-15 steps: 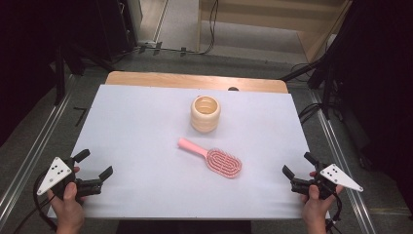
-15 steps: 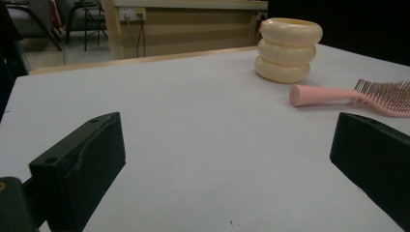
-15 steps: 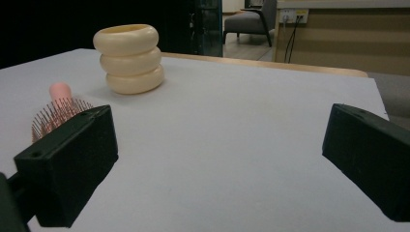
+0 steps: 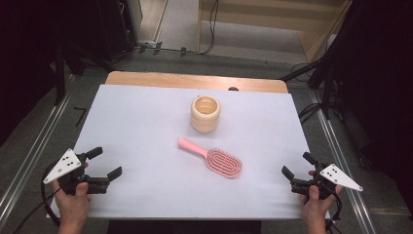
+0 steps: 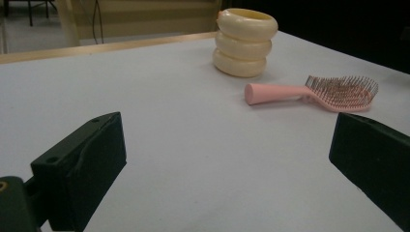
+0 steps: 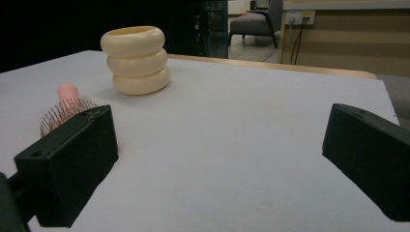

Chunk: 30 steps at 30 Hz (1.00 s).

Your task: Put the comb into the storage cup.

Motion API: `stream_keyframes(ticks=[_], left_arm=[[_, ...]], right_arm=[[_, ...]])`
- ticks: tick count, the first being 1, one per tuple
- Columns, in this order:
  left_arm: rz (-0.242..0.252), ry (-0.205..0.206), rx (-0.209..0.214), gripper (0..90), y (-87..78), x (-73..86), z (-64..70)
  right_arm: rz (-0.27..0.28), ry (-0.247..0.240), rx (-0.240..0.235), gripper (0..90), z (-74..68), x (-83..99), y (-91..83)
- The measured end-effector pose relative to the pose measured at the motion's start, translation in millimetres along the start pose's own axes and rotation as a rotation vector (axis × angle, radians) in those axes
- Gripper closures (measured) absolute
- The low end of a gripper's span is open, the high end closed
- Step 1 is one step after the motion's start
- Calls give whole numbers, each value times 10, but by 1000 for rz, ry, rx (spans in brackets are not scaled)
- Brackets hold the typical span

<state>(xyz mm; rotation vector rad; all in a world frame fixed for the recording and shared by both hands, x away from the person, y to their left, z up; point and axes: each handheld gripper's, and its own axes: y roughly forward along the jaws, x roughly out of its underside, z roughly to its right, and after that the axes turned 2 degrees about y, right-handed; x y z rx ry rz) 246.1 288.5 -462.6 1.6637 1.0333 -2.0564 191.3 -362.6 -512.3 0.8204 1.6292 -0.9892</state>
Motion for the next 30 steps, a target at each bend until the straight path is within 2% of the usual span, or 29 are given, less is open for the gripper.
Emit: stream_keyframes(ticks=[5,7,8,11,13,14,15,16,21,24,28,30], left_arm=[[-30,27,38,78,113,-165,43],[-46,38,39,111,168,-235,36],[-47,41,43,144,199,-268,29],[-69,38,60,154,304,-372,16],[-72,40,64,201,358,-420,19],[-78,42,52,266,392,-447,28],[-85,43,48,266,427,-474,37],[-92,48,54,305,466,-500,46],[-142,78,68,446,662,-636,88],[-162,100,62,533,774,-713,108],[-216,122,81,644,949,-803,125],[-247,129,78,708,1026,-845,135]], right_arm=[[1,-7,-7,0,0,0,2],[2,-7,-7,0,2,1,2],[5,-5,-10,0,2,1,2],[-1,-6,-15,0,-2,1,0],[-1,-6,-15,0,-4,1,4],[-3,-4,-16,0,-5,1,6],[-3,-4,-16,0,-5,1,6],[-3,-3,-15,0,-5,1,7],[0,-4,-22,0,3,2,6],[0,-3,-24,0,4,2,6],[0,-4,-27,0,5,3,5],[2,-6,-28,0,8,3,7]])
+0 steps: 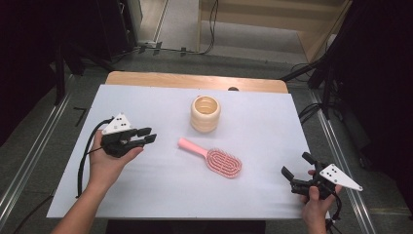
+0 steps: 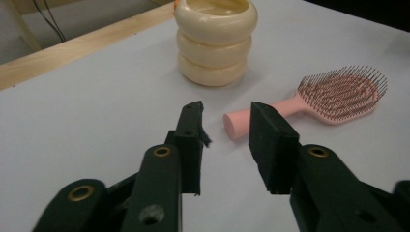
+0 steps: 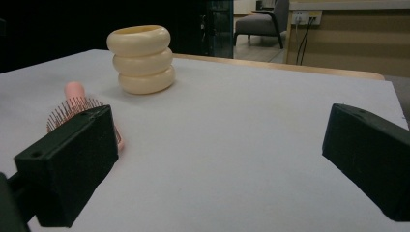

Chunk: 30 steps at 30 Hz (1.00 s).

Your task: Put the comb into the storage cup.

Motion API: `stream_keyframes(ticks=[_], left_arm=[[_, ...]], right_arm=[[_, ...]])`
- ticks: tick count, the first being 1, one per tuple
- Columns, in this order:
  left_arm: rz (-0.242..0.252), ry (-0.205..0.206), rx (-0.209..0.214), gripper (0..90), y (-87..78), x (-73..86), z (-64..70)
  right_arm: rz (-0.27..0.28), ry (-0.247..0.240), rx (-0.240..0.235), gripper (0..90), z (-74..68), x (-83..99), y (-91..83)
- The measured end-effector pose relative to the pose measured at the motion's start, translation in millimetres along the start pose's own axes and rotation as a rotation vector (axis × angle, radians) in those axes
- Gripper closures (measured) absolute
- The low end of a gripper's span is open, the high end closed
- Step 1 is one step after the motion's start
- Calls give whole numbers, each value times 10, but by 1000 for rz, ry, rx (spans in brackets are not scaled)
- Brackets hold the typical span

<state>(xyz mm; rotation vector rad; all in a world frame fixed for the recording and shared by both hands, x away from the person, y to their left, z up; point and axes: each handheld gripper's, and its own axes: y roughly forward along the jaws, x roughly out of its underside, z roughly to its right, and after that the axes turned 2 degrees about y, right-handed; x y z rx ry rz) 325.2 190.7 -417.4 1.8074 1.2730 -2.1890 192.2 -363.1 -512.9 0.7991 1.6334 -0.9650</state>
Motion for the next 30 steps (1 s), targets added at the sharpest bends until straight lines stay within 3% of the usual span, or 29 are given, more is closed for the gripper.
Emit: stream_keyframes(ticks=[1,5,9,17,30], left_arm=[[-1,5,4,758,32,-27,3],[-30,31,23,815,133,-142,12],[-79,56,48,833,255,-249,10],[-151,58,102,868,489,-426,-28],[-263,83,142,900,831,-532,-91]], right_arm=[[0,-1,0,0,0,0,1],[-5,4,-2,0,-6,3,4],[-6,4,-7,0,-3,4,3],[-7,-5,-8,0,-7,4,10],[-2,-7,-25,0,-7,9,5]])
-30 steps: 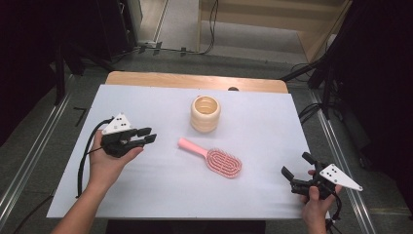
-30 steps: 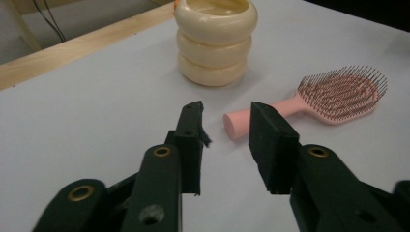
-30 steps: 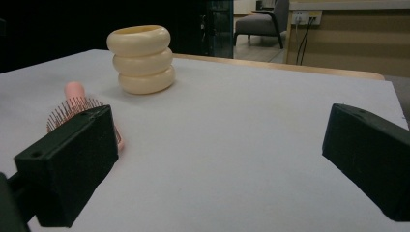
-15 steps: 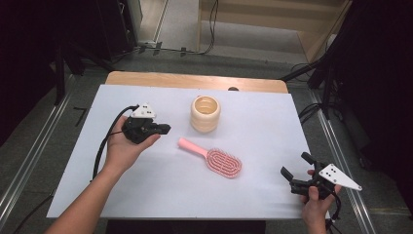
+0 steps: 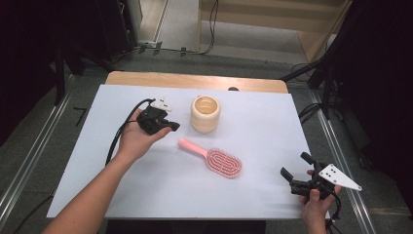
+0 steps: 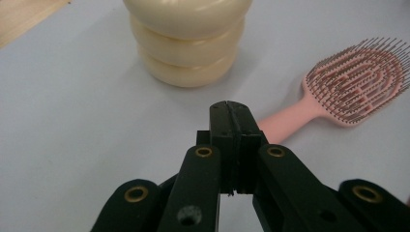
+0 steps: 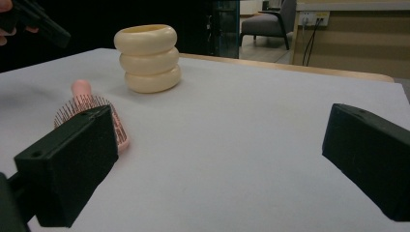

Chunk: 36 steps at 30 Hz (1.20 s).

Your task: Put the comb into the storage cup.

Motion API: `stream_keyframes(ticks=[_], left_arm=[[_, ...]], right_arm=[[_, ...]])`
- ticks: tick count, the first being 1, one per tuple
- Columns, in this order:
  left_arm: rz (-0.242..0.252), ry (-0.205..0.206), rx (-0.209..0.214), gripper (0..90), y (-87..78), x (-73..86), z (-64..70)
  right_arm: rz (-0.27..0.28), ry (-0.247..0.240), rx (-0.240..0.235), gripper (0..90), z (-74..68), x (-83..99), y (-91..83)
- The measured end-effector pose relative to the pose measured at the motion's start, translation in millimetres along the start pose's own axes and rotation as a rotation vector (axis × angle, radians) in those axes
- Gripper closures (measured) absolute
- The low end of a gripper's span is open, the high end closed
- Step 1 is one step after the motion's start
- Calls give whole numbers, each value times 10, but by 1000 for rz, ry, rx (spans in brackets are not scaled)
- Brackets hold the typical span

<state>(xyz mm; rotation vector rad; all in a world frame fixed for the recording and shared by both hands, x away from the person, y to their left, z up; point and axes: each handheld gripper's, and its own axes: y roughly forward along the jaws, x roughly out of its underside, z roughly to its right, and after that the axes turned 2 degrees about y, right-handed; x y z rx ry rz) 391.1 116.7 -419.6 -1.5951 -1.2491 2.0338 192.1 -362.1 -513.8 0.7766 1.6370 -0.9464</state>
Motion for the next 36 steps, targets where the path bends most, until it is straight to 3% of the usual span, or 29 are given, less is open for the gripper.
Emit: stream_keyframes(ticks=[4,12,26,31,36], left_arm=[[-27,15,18,900,84,-52,-3],[-133,74,49,900,329,-145,-22],[-290,82,87,900,754,-200,-158],[-312,72,102,900,812,-176,-149],[-325,91,109,900,816,-158,-140]], right_arm=[[0,-1,0,0,2,1,1],[-2,-4,7,0,-3,1,11],[3,-4,4,0,8,2,9],[2,-2,7,0,9,3,8],[4,-2,8,0,9,2,9]])
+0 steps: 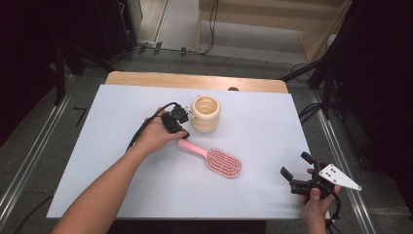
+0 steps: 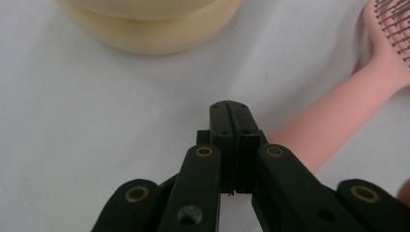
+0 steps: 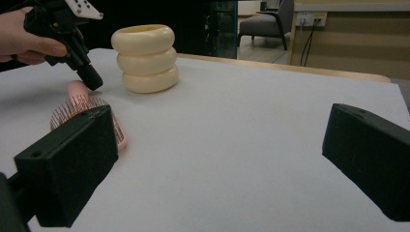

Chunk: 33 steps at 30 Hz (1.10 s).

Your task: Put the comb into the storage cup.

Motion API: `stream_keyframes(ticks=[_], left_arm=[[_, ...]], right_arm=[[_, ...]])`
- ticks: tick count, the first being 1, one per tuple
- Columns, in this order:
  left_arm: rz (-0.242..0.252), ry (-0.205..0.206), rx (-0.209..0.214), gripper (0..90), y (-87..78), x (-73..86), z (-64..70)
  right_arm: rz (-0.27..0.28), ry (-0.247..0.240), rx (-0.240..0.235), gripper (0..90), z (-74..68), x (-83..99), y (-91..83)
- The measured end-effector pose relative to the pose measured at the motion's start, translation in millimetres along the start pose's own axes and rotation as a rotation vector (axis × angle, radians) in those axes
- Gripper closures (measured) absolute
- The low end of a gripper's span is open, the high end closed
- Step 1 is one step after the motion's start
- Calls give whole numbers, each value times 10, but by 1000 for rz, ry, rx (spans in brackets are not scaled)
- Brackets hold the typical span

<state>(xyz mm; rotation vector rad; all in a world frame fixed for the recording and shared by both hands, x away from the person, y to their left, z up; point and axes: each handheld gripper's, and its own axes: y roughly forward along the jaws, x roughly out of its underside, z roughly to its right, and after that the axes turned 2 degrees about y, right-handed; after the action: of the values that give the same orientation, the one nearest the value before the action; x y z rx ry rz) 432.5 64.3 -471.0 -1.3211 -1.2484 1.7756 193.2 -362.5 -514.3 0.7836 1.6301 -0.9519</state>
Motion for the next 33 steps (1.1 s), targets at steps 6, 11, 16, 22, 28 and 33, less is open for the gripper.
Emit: stream_keyframes(ticks=[6,11,16,22,28,33], left_arm=[[-15,14,14,900,14,25,53],[-34,29,11,900,21,82,100],[-55,51,18,900,-16,138,173],[-63,80,20,900,-57,215,307],[-76,99,30,900,-96,295,426],[-14,87,22,785,-195,308,422]], right_arm=[[-3,2,1,0,-2,0,0],[-1,0,2,0,0,0,0],[-2,-1,1,0,-1,-1,2],[-4,0,5,0,-2,-2,4],[-9,-2,2,0,-5,-2,7],[-14,-4,4,0,-8,-4,10]])
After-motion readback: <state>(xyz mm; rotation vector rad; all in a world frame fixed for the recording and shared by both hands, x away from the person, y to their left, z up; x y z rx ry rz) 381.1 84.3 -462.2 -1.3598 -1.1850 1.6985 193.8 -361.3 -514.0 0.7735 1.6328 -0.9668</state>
